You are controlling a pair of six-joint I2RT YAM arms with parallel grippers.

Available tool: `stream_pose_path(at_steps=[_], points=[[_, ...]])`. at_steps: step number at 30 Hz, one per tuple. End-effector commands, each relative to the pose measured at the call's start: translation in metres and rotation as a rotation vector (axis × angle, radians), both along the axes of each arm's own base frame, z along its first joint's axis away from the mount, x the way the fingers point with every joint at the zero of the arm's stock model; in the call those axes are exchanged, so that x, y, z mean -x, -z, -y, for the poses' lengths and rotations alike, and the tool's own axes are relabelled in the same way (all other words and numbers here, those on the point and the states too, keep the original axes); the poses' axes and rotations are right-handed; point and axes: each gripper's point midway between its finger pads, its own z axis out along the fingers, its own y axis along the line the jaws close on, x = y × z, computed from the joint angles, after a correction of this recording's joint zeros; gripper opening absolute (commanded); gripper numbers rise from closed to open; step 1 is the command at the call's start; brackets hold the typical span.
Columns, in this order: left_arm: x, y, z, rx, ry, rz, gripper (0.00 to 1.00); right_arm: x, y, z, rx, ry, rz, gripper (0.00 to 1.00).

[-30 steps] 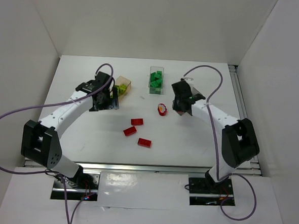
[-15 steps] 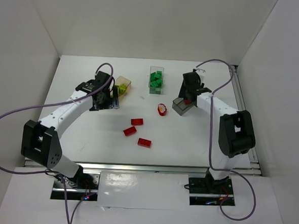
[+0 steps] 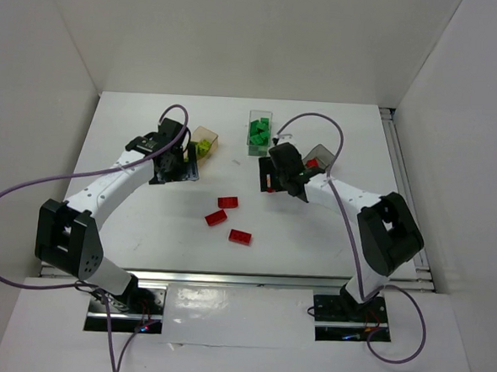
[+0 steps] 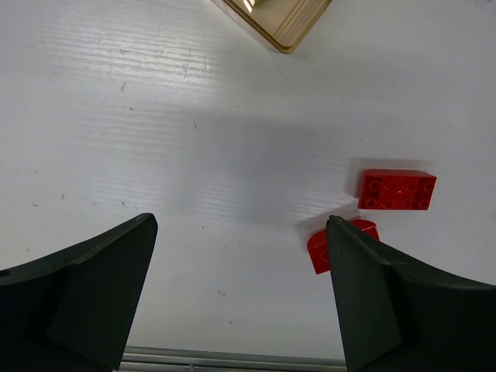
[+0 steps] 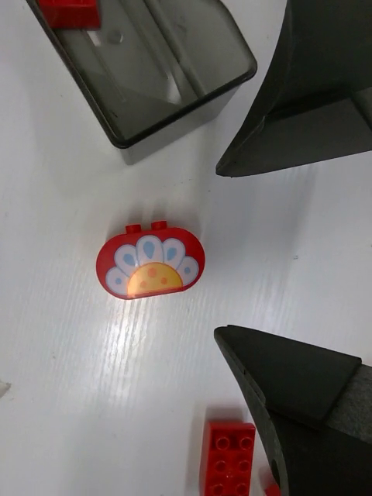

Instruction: Sort the legos into containers by color

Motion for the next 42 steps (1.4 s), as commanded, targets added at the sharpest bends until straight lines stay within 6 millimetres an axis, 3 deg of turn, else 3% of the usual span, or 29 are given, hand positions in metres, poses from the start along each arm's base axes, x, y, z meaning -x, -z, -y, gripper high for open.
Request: stream_pose_path(at_steps=[1,5,11,15,16,18,20,21,22,24,25,29,32,37,39,42], points=[[-0.008,-0.006,0.006,0.012,0.016,0.021,0.99,-0.01,0.004,-0.004,0.001,-0.016,0.012,0.85],[-0.009,-0.006,0.005,0.005,0.012,0.023,0.99,-0.026,0.021,-0.016,0.016,-0.039,-0.005,0.85],[-0.006,-0.008,0.002,-0.001,0.007,0.033,0.99,-0.046,0.032,-0.033,-0.011,-0.053,0.012,0.79],[-0.004,-0.007,0.001,-0.004,0.007,0.024,0.99,-0.051,0.036,-0.038,-0.026,-0.015,0.022,0.62],[-0.004,-0.007,0.001,-0.004,0.007,0.024,0.99,-0.053,0.035,-0.036,-0.024,0.002,0.027,0.49],[-0.004,-0.009,0.001,-0.004,0.007,0.023,0.99,-0.056,0.019,-0.035,-0.021,0.032,0.065,0.38],[-0.004,-0.009,0.001,-0.004,0.007,0.023,0.99,-0.05,0.008,-0.032,-0.018,0.047,0.076,0.34],[-0.006,-0.013,0.002,-0.001,0.007,0.033,0.99,-0.046,0.003,-0.027,-0.012,0.056,0.082,0.34],[-0.006,-0.013,0.002,-0.001,0.007,0.033,0.99,-0.044,-0.02,-0.024,-0.035,0.064,0.125,0.34],[-0.009,-0.013,0.003,-0.001,0.007,0.033,0.99,-0.035,-0.03,-0.008,-0.014,0.099,0.152,0.34],[-0.009,-0.013,0.003,-0.001,0.007,0.033,0.99,-0.032,-0.052,-0.002,-0.033,0.114,0.195,0.34],[-0.008,-0.013,0.006,0.0,0.016,0.033,0.99,-0.031,-0.07,0.048,-0.039,0.272,0.231,0.34],[-0.01,-0.017,0.007,0.003,0.016,0.042,0.99,-0.039,-0.065,0.081,-0.04,0.366,0.217,0.38],[-0.013,-0.02,0.008,0.004,0.016,0.044,0.99,-0.057,-0.042,0.094,-0.024,0.411,0.18,0.4],[-0.013,-0.02,0.008,0.004,0.016,0.044,0.99,-0.067,-0.035,0.101,-0.014,0.435,0.168,0.49],[-0.011,-0.023,0.005,-0.003,0.012,0.048,0.99,-0.074,-0.034,0.094,-0.027,0.42,0.16,0.76]])
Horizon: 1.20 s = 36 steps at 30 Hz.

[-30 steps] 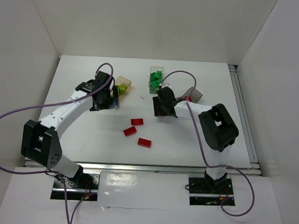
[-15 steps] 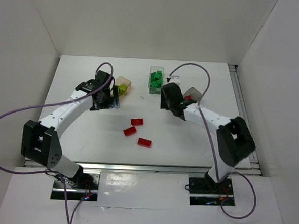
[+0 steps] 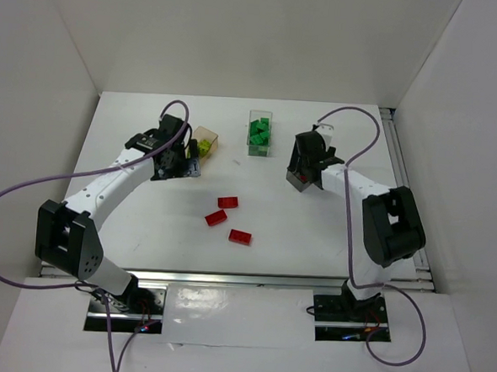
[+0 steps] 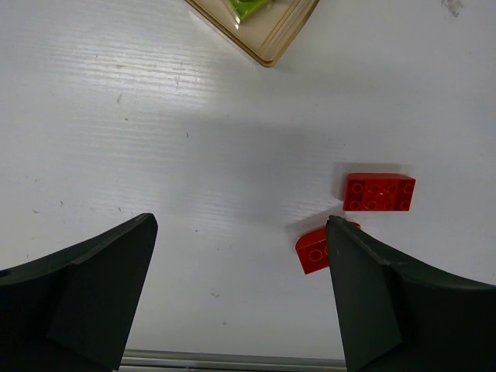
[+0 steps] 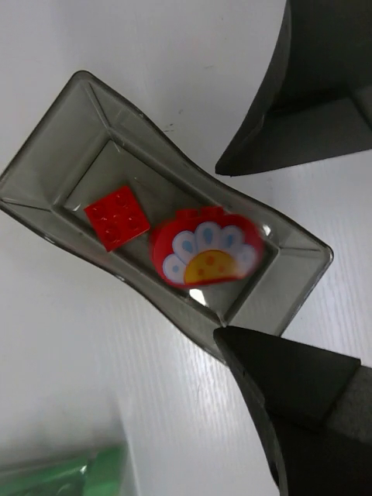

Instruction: Sort the legos into containers by color

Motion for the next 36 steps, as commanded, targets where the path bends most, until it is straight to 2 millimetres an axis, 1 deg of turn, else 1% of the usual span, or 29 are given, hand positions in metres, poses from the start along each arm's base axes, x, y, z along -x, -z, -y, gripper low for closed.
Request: stream_pose_path(at_steps=[1,2,3,4,5,6,7,8,9,10,11,12,14,15,16,17,19,20,22,23,26,27,29,30,31,32,33,35,36], points=[[-0.004,-0.009,0.0,-0.011,0.004,0.016,0.99,-0.017,-0.024,-0.001,-0.011,0.026,0.056,0.89],[-0.004,-0.009,0.0,-0.011,0.004,0.016,0.99,-0.016,-0.024,-0.004,-0.003,0.023,0.059,0.92],[-0.002,-0.006,-0.002,-0.022,0.0,0.009,0.99,-0.015,-0.037,-0.009,-0.009,0.017,0.088,0.92],[-0.002,-0.009,-0.002,-0.019,-0.001,0.017,0.99,-0.013,-0.043,-0.007,-0.007,0.024,0.097,0.92],[0.0,-0.005,-0.003,-0.022,0.0,0.009,0.99,-0.006,-0.044,-0.012,-0.008,0.007,0.097,0.92],[0.0,-0.005,-0.005,-0.03,-0.005,0.011,0.99,0.0,-0.042,-0.017,-0.009,-0.021,0.097,0.88],[0.001,-0.008,-0.008,-0.036,-0.022,0.016,0.99,0.009,-0.054,-0.03,-0.021,-0.066,0.12,0.85],[0.001,-0.008,-0.009,-0.038,-0.036,0.019,0.99,0.015,-0.057,-0.044,-0.047,-0.124,0.124,0.81],[0.002,-0.007,-0.011,-0.049,-0.04,0.013,0.99,0.024,-0.054,-0.055,-0.054,-0.175,0.117,0.79],[0.004,-0.007,-0.015,-0.064,-0.058,0.008,0.99,0.037,-0.058,-0.077,-0.056,-0.254,0.121,0.77],[0.002,-0.01,-0.015,-0.062,-0.073,0.02,0.99,0.047,-0.054,-0.094,-0.073,-0.327,0.096,0.77],[0.004,-0.009,-0.016,-0.066,-0.073,0.009,1.0,0.061,-0.05,-0.116,-0.08,-0.408,0.077,0.8],[0.006,-0.009,-0.022,-0.084,-0.108,0.007,1.0,0.081,-0.033,-0.141,-0.1,-0.508,0.007,0.87],[0.008,-0.008,-0.026,-0.098,-0.141,0.003,1.0,0.085,-0.031,-0.152,-0.11,-0.539,-0.003,0.91],[0.011,-0.018,-0.032,-0.099,-0.176,0.033,1.0,0.095,-0.029,-0.167,-0.122,-0.573,-0.021,0.93],[0.014,-0.022,-0.04,-0.115,-0.24,0.053,1.0,0.1,-0.015,-0.175,-0.141,-0.572,-0.06,0.96],[0.02,-0.03,-0.047,-0.111,-0.287,0.093,1.0,0.104,-0.018,-0.2,-0.194,-0.61,-0.059,0.98],[0.022,-0.045,-0.052,-0.092,-0.322,0.15,1.0,0.112,-0.009,-0.214,-0.21,-0.629,-0.09,1.0],[0.03,-0.05,-0.057,-0.087,-0.345,0.177,1.0,0.111,-0.013,-0.231,-0.233,-0.622,-0.083,1.0],[0.033,-0.062,-0.061,-0.082,-0.358,0.219,1.0,0.112,-0.002,-0.238,-0.24,-0.611,-0.11,1.0],[0.039,-0.068,-0.069,-0.067,-0.396,0.259,0.99,0.116,0.001,-0.259,-0.268,-0.614,-0.124,1.0],[0.041,-0.071,-0.071,-0.065,-0.403,0.278,0.99,0.117,0.011,-0.263,-0.264,-0.597,-0.138,1.0],[0.043,-0.082,-0.072,-0.033,-0.408,0.333,0.99,0.111,0.013,-0.268,-0.245,-0.571,-0.125,1.0],[0.044,-0.082,-0.073,-0.035,-0.4,0.34,0.99,0.112,0.016,-0.27,-0.235,-0.557,-0.136,1.0],[0.044,-0.085,-0.071,-0.025,-0.387,0.352,0.99,0.11,0.029,-0.27,-0.215,-0.538,-0.162,1.0],[0.046,-0.083,-0.072,-0.026,-0.387,0.35,0.99,0.113,0.033,-0.272,-0.194,-0.538,-0.172,1.0],[0.044,-0.084,-0.071,-0.022,-0.387,0.358,0.99,0.11,0.028,-0.28,-0.194,-0.541,-0.153,1.0],[0.045,-0.084,-0.07,-0.021,-0.373,0.352,0.99,0.112,0.045,-0.275,-0.121,-0.531,-0.188,1.0],[0.043,-0.08,-0.07,-0.019,-0.374,0.339,0.99,0.106,0.041,-0.278,-0.106,-0.517,-0.181,1.0]])
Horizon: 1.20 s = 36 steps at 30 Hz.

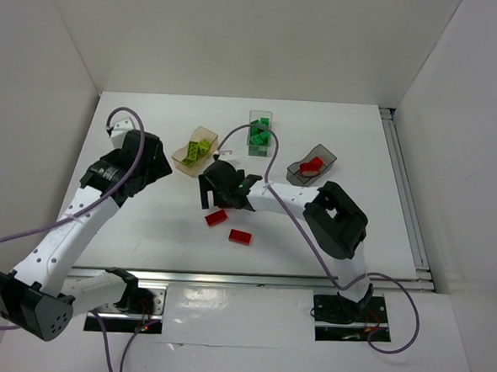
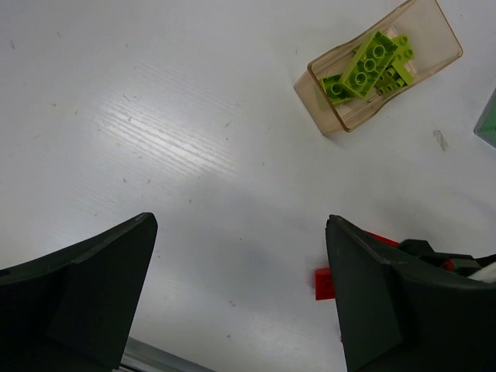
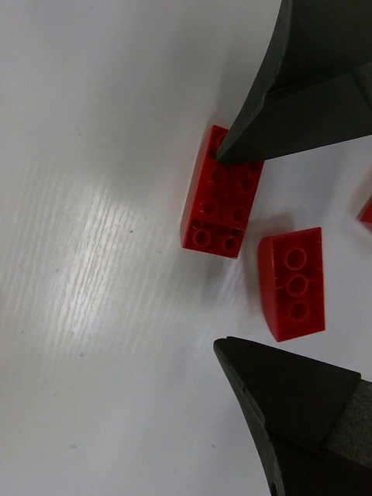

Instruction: Sort the legos into containers by color

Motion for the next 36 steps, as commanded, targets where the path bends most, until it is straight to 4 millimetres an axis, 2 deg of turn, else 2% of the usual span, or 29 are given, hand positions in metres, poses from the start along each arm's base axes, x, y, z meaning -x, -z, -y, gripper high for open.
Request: stream_pose_path(at_steps=[1,2,3,4,7,10,12,16,17,18,20,22,24,25,27,28,30,31,33,34,36], points=[[-0.009,-0.001,-0.001,0.008,-0.014,0.021,0.99,-0.003,0.012,0.003,0.116,0.056,0.007,1.0],[-0.008,0.0,0.001,0.011,0.001,0.016,0.99,0.0,0.015,0.003,0.141,0.064,0.007,1.0],[-0.009,0.003,0.002,0.007,0.001,0.004,0.99,-0.001,0.021,0.013,0.192,0.086,0.013,1.0],[-0.01,0.006,0.002,0.005,0.001,-0.005,0.99,0.001,0.017,0.008,0.187,0.08,0.026,0.98],[-0.011,0.009,0.005,0.01,0.01,-0.016,0.99,0.003,0.028,0.015,0.213,0.095,0.017,0.94],[-0.013,0.007,0.005,0.007,0.016,-0.01,0.99,0.007,0.026,0.012,0.196,0.095,0.02,0.92],[-0.013,0.007,0.005,0.006,0.016,-0.01,0.98,0.007,0.026,0.012,0.196,0.095,0.02,0.88],[-0.015,0.006,0.007,0.016,0.022,-0.002,0.98,0.004,0.02,0.013,0.197,0.108,0.038,0.7],[-0.014,0.007,0.008,0.016,0.036,-0.007,0.98,0.002,0.014,0.014,0.191,0.115,0.051,0.57],[-0.015,0.009,0.009,0.013,0.036,-0.016,0.98,0.003,0.011,0.015,0.18,0.123,0.051,0.49],[-0.015,0.009,0.009,0.013,0.036,-0.016,0.98,-0.001,0.005,0.018,0.185,0.142,0.075,0.38],[-0.016,0.012,0.011,0.017,0.042,-0.027,0.98,-0.003,-0.011,0.021,0.176,0.157,0.1,0.28],[-0.016,0.012,0.011,0.017,0.042,-0.027,0.98,-0.006,-0.022,0.027,0.179,0.179,0.129,0.26],[-0.016,0.012,0.011,0.017,0.042,-0.027,0.98,-0.008,-0.036,0.027,0.157,0.189,0.15,0.26],[-0.016,0.012,0.011,0.017,0.042,-0.027,0.98,-0.011,-0.052,0.033,0.157,0.205,0.184,0.25],[-0.016,0.012,0.01,0.01,0.048,-0.029,0.98,-0.02,-0.069,0.042,0.131,0.238,0.205,0.25],[-0.016,0.012,0.01,0.01,0.048,-0.029,0.98,-0.025,-0.078,0.059,0.142,0.269,0.221,0.25],[-0.016,0.012,0.01,0.01,0.048,-0.029,0.98,-0.036,-0.094,0.072,0.12,0.301,0.238,0.25],[-0.018,0.014,0.011,0.01,0.048,-0.029,0.98,-0.045,-0.103,0.089,0.116,0.336,0.249,0.25],[-0.018,0.014,0.011,0.01,0.048,-0.029,0.98,-0.054,-0.107,0.111,0.124,0.375,0.252,0.25],[-0.018,0.014,0.013,0.017,0.055,-0.031,0.98,-0.067,-0.113,0.135,0.134,0.431,0.263,0.25]])
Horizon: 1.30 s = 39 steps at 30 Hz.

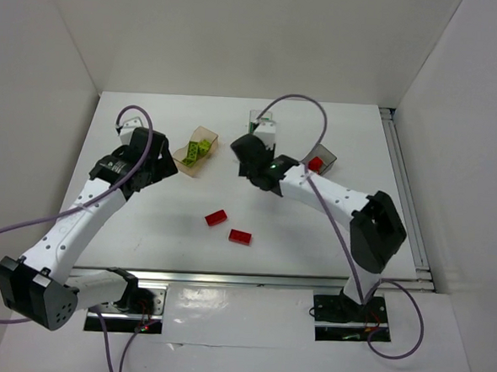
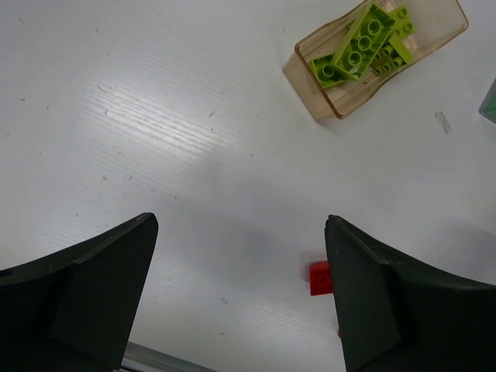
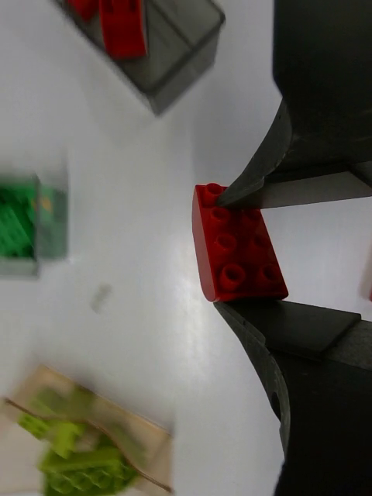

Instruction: Sort the legos into containers by color

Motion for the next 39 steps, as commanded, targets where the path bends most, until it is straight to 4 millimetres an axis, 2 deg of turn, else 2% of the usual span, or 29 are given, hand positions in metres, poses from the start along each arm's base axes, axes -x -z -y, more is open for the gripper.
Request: stream_pose_path(at_steps=[1,2,3,4,6,7,11,14,15,20,21,23,28,31,33,34,35,36,37,38,39], points=[[-0.006,-0.003,0.001,-0.003,0.015,0.02,0.98,-0.025,-0.015,0.064,0.036,0.15,0.049,0.25],[-0.008,-0.004,0.001,-0.003,0.015,0.019,0.98,-0.035,-0.017,0.089,0.042,0.2,0.052,0.26],[-0.008,-0.004,0.001,-0.011,0.022,0.016,0.98,-0.042,-0.015,0.097,0.031,0.208,0.055,0.26],[-0.008,-0.004,0.001,-0.011,0.022,0.016,0.98,-0.05,-0.013,0.12,0.044,0.252,0.054,0.26],[-0.007,-0.004,0.001,-0.017,0.028,0.014,0.98,-0.057,-0.01,0.137,0.056,0.268,0.046,0.26],[-0.008,-0.001,0.001,-0.02,0.028,0.006,0.98,-0.065,-0.008,0.154,0.063,0.304,0.045,0.26],[-0.009,0.001,0.001,-0.023,0.028,-0.003,0.98,-0.078,0.012,0.174,0.097,0.327,0.003,0.27],[-0.009,0.001,0.001,-0.023,0.028,-0.003,0.98,-0.082,0.021,0.182,0.106,0.337,-0.013,0.29],[-0.009,0.001,0.001,-0.023,0.028,-0.003,0.98,-0.084,0.023,0.178,0.097,0.325,-0.02,0.31],[-0.014,0.002,0.004,-0.018,0.035,-0.011,0.98,-0.084,0.026,0.176,0.097,0.318,-0.033,0.59],[-0.014,0.002,0.004,-0.018,0.035,-0.011,0.98,-0.082,0.026,0.177,0.098,0.318,-0.034,0.62],[-0.016,0.001,0.007,-0.011,0.041,-0.013,0.98,-0.077,0.028,0.181,0.101,0.33,-0.036,0.63],[-0.016,0.001,0.007,-0.011,0.041,-0.013,0.98,-0.072,0.002,0.185,0.062,0.345,0.021,0.63],[-0.015,-0.002,0.006,-0.008,0.041,-0.003,0.98,-0.06,-0.014,0.168,0.054,0.296,0.055,0.6],[-0.014,0.001,0.004,-0.017,0.035,-0.01,0.98,-0.048,-0.014,0.142,0.016,0.189,0.054,0.58],[-0.013,-0.001,0.004,-0.015,0.035,-0.001,0.98,-0.034,-0.019,0.116,-0.011,0.1,0.062,0.58],[-0.013,-0.001,0.004,-0.015,0.035,-0.001,0.98,-0.024,-0.015,0.1,-0.022,0.033,0.051,0.58],[-0.013,-0.001,0.004,-0.022,0.042,-0.003,0.98,-0.007,0.001,0.078,-0.059,-0.065,0.002,0.59],[-0.014,-0.002,0.004,-0.019,0.042,0.005,0.98,0.012,0.008,0.054,-0.066,-0.158,-0.028,0.61],[-0.015,-0.006,0.004,-0.023,0.048,0.012,0.98,0.025,0.014,0.041,-0.077,-0.215,-0.054,0.64],[-0.018,-0.006,0.005,-0.024,0.048,0.011,0.98,0.042,0.03,0.03,-0.065,-0.27,-0.113,0.74]])
